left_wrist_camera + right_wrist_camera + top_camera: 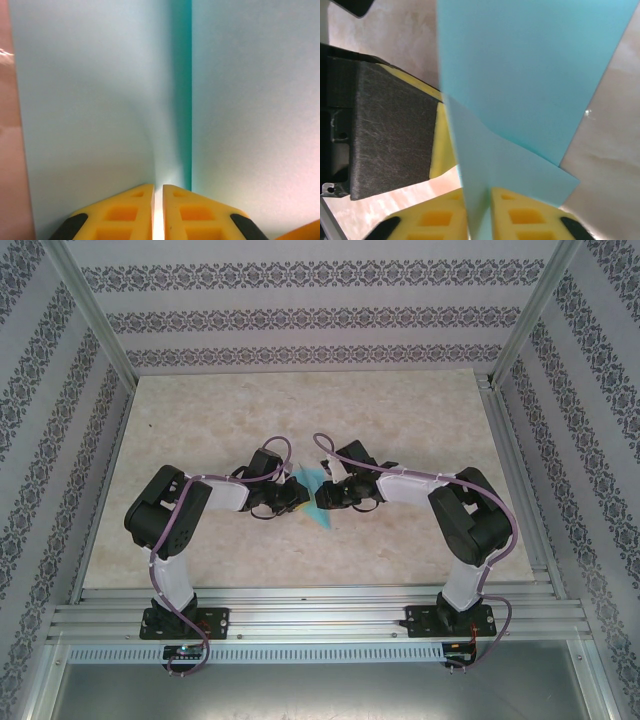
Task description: Fold a paper plane with a square sheet of paper (fold left side to right side)
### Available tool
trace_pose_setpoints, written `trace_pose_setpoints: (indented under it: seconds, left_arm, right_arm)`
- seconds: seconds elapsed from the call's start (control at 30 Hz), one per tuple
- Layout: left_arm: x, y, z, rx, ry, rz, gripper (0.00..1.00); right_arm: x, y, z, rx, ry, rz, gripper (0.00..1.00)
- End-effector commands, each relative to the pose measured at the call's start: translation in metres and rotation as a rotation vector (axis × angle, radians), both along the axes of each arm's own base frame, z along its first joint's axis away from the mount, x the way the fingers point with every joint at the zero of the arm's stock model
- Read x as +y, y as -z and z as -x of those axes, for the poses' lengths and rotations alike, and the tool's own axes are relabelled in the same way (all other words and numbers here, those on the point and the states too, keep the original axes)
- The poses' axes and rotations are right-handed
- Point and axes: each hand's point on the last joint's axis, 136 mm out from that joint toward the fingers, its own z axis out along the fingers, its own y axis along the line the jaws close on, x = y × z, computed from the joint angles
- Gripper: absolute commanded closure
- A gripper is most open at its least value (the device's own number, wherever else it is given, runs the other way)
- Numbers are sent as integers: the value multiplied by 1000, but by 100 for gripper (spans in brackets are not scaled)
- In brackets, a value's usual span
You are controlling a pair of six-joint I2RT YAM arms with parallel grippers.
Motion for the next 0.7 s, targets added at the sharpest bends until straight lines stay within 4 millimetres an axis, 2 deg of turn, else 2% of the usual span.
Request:
trace_pose_setpoints:
  seconds: [0.0, 0.07, 0.17, 0.67]
  left_arm:
    - [29, 57, 28, 121, -21, -188, 86]
    - [29, 58, 29, 121, -20, -189, 86]
    - [30, 58, 30, 124, -20, -191, 86]
    - [32, 62, 32, 133, -21, -204, 86]
  right_arm:
    - [8, -12, -11, -27, -11, -67, 89]
    - [8, -8, -9, -13, -14, -74, 95]
    - [7, -2, -9, 1, -12, -81, 97]
    - [-4, 17, -10, 69, 6, -146, 95]
